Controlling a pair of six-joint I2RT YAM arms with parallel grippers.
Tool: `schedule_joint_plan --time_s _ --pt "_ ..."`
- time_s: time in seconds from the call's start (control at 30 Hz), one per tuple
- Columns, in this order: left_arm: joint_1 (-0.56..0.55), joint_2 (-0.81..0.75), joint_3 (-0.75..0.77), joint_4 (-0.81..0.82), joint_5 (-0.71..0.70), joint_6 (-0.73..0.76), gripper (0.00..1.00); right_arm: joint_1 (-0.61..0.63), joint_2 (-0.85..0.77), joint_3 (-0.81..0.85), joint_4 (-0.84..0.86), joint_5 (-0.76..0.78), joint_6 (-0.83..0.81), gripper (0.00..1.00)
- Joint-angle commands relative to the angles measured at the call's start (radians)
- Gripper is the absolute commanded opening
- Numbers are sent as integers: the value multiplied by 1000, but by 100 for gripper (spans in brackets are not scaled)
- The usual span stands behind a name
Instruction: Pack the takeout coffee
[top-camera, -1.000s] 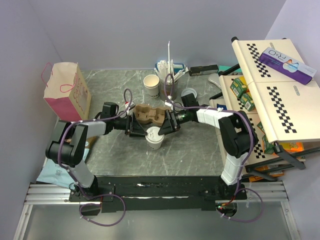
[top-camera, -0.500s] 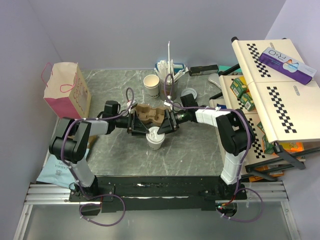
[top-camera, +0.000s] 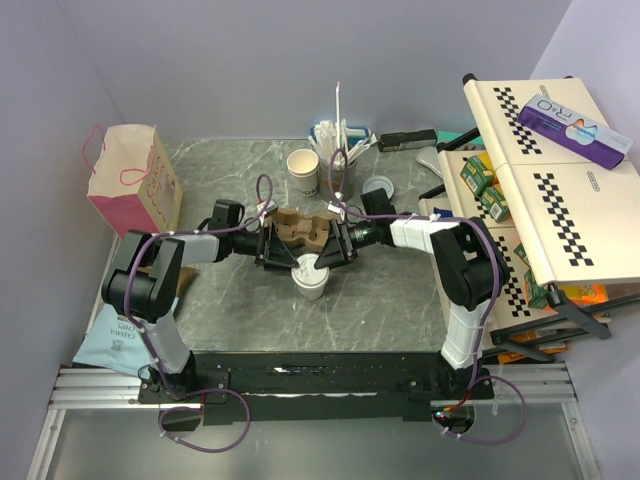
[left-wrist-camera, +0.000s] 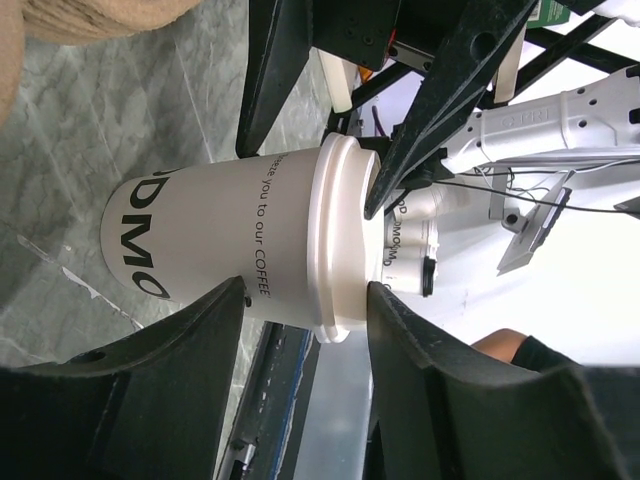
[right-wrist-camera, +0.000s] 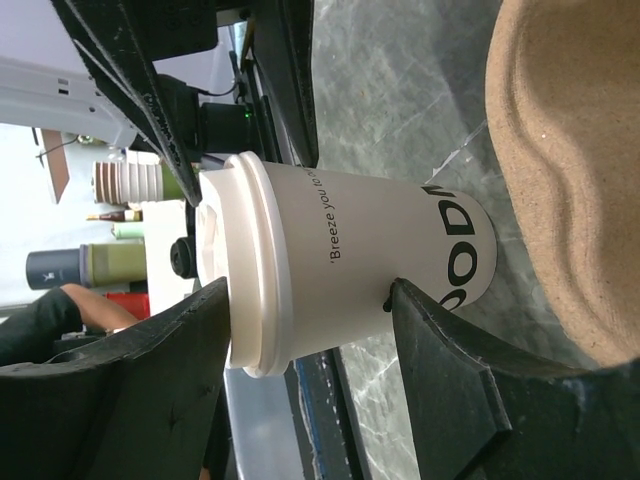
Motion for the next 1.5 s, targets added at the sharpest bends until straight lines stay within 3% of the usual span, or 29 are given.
schedule_joint_plan --time_s 0.0,0.3,0.43,0.57,0.77,0.9,1.0,1.03,1.07,1.33,1.47 --pt "3 51 -62 46 -70 47 55 4 8 -36 51 7 -6 69" --pt "3 168 -53 186 -48 -104 52 4 6 -83 92 20 17 68" --pt "1 211 -24 115 -84 -72 51 4 11 -85 92 23 23 68" --pt "1 180 -24 162 -44 -95 53 -1 -6 -82 133 10 38 68" --pt "1 51 105 -20 -35 51 62 -16 -112 -16 55 -3 -40 78" --pt "3 31 203 -252 -59 198 65 -30 -114 59 -84 8 -133 83" --pt "4 42 232 -333 -74 246 66 -37 -111 85 -138 20 -170 85" --pt "4 40 234 -338 -79 249 67 -39 -109 96 -150 26 -184 86" --pt "4 34 235 -340 -87 247 79 -39 -112 102 -181 39 -193 87" --pt "32 -12 330 -445 -208 370 80 -48 -190 150 -350 197 -389 91" --pt "49 -61 344 -468 -194 419 80 -48 -232 154 -374 234 -427 92"
